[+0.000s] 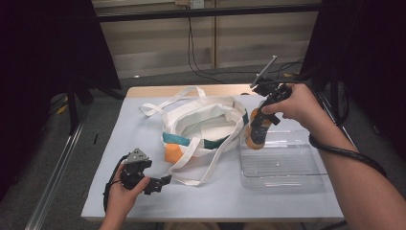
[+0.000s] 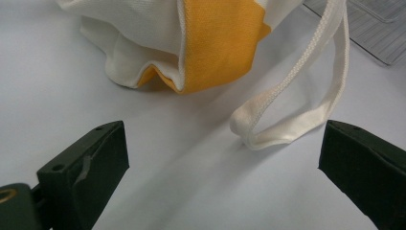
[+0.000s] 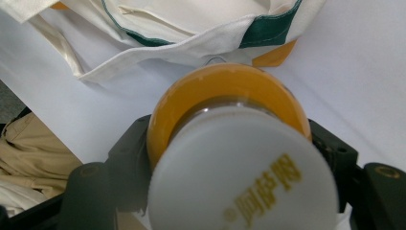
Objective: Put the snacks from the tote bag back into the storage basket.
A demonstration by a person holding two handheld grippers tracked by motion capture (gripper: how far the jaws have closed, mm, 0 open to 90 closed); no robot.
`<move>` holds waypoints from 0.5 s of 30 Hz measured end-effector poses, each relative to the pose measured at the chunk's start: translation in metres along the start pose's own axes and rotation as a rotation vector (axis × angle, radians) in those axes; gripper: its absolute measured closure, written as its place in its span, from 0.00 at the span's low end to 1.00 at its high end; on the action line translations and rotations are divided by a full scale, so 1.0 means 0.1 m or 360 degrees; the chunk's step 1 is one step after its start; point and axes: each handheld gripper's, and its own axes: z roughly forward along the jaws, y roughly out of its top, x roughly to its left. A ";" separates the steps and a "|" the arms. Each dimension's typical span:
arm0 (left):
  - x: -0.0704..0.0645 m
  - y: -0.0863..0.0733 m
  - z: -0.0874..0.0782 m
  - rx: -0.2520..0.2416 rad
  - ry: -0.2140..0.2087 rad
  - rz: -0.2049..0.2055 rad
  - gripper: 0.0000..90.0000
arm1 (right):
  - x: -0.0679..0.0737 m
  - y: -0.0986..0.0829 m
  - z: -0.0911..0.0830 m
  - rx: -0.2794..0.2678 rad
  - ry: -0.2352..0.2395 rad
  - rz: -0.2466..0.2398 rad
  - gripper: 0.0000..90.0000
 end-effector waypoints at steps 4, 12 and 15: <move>0.00 0.00 0.00 -0.0001 0.0003 0.0006 0.03 | 0.00 -0.01 0.03 0.0013 0.0007 0.0006 0.34; 0.00 0.00 0.00 -0.0002 -0.0002 0.0004 0.03 | 0.00 -0.02 0.07 0.0023 0.0003 0.0005 0.34; 0.00 0.00 0.00 -0.0004 -0.0003 0.0005 0.03 | 0.00 -0.02 0.10 0.0022 0.0003 0.0002 0.34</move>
